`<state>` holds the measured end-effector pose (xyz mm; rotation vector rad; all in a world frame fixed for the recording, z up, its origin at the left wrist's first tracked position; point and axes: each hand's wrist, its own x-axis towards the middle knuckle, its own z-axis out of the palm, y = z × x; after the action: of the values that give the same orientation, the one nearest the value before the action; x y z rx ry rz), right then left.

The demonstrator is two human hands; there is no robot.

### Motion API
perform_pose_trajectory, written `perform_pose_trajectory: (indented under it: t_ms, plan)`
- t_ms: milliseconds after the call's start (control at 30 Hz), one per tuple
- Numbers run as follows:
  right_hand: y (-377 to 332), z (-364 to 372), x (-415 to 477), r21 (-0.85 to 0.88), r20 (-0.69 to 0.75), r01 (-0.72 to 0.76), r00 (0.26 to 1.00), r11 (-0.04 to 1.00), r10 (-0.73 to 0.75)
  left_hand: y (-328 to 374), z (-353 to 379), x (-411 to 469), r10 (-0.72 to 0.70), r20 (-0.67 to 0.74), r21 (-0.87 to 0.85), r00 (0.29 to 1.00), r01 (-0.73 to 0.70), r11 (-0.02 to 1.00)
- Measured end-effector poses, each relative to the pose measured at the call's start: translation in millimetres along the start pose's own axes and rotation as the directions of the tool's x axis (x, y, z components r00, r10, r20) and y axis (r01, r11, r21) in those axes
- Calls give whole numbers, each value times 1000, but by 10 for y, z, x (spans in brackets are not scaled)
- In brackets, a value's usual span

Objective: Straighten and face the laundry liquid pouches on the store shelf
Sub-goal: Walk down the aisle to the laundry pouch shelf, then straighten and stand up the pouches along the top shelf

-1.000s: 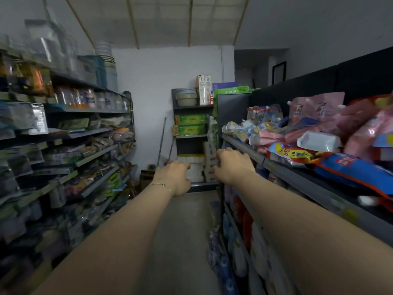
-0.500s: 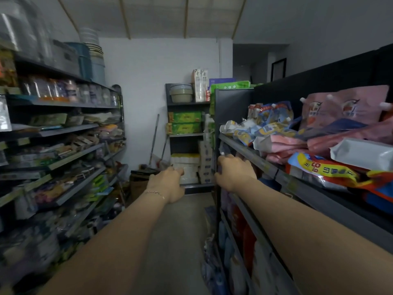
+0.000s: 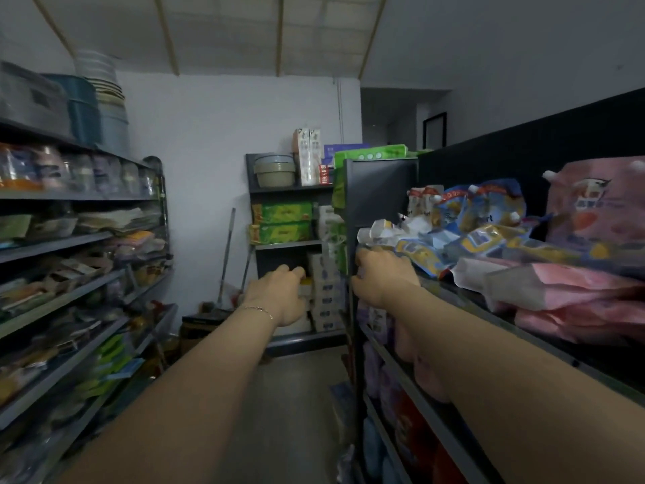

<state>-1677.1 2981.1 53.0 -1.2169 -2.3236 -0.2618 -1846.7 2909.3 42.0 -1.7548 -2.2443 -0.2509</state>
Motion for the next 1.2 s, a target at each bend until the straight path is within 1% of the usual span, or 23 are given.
perform_pose_trajectory:
  t_ms: [67, 200, 433, 567, 733, 833, 933, 1000, 1133, 1200]
  plan:
    - [-13, 148, 293, -1, -25, -12, 1000, 1000, 12, -116, 87, 330, 22, -14, 5, 1000, -22, 1000]
    - [-4, 526, 783, -39, 5, -22, 1000, 999, 22, -303, 352, 920, 49, 4, 4, 999, -49, 999]
    - [125, 984, 1441, -63, -10, -41, 999, 997, 40, -481, 774, 1653, 114, -2, -26, 994, -114, 993]
    - [229, 1251, 1831, -68, 17, -54, 998, 996, 55, -544, 1005, 2083, 135, 10, -37, 991, -135, 990]
    - [487, 1559, 2419, -77, 0, -95, 995, 993, 95, -586, 1264, 2819, 158, -2, -69, 987, -158, 985]
    - [743, 1709, 2884, -112, -17, -119, 993, 987, 118, -537, 1357, 3393, 180, 4, -83, 984, -179, 980]
    - [1023, 1814, 3346, -92, -57, -192, 981, 977, 187, -474, 1354, 3964, 229, -37, -83, 973, -231, 969]
    - [1170, 1903, 3624, -107, -99, -220, 973, 970, 210, -449, 1361, 4323, 257, -85, -116, 963, -266, 957]
    - [1311, 2096, 4068, -140, -95, -220, 973, 965, 209, -402, 1488, 4865, 302, -125, -133, 945, -318, 939]
    - [1357, 2197, 4267, -170, -81, -214, 976, 962, 203, -387, 1593, 5124, 317, -137, -179, 939, -338, 924]
